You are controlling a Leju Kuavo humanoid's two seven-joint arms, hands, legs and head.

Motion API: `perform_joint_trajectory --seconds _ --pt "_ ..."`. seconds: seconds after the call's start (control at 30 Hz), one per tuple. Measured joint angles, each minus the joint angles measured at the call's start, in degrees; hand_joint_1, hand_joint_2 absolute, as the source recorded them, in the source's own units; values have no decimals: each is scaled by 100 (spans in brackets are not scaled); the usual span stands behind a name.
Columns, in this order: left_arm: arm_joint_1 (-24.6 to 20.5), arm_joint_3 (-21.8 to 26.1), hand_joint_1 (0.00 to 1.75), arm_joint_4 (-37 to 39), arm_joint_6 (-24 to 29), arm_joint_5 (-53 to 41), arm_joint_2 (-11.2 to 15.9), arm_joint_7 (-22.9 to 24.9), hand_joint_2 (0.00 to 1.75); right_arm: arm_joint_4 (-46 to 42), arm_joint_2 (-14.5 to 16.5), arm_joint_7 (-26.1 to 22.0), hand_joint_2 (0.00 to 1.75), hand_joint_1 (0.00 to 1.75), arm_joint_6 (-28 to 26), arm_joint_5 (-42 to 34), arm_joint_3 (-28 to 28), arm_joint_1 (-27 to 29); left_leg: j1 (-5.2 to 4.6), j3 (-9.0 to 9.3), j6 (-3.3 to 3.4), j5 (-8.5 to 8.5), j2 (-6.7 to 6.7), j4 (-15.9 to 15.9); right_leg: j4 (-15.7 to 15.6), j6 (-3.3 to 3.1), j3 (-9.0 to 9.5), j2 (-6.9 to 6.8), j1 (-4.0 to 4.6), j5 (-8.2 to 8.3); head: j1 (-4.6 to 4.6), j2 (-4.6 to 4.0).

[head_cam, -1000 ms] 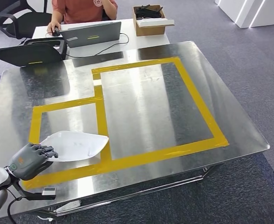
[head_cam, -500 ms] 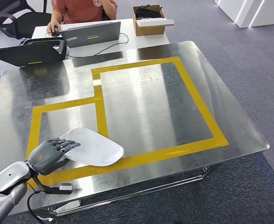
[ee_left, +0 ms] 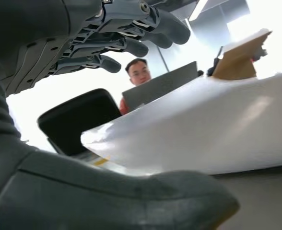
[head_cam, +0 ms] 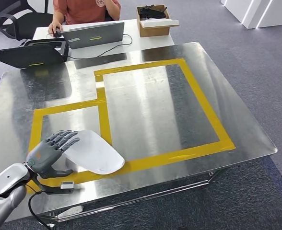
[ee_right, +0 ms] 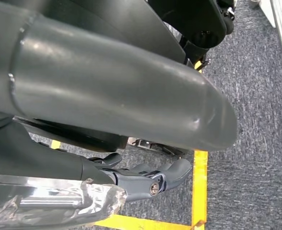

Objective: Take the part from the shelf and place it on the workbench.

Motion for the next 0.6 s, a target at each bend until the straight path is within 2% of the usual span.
perform_joint_trajectory --seconds 0.3,0.43,0.6 --pt "131 501 0 -218 81 181 292 198 0 -1 0 -44 0 0 -41 -81 -1 25 1 -2 0 0 1 0 4 0 -1 3 1 -1 1 0" --pt "310 1297 0 -559 70 754 542 228 0 -22 0 -69 0 0 -72 -138 -3 77 2 -2 -1 0 1 0 4 -1 -4 2 2 -1 0 0" --pt "586 2571 0 -975 -44 1229 635 85 0 -84 0 -72 0 0 -134 -171 -2 137 3 -3 -1 0 1 -1 5 -6 -5 2 3 -5 0 0"
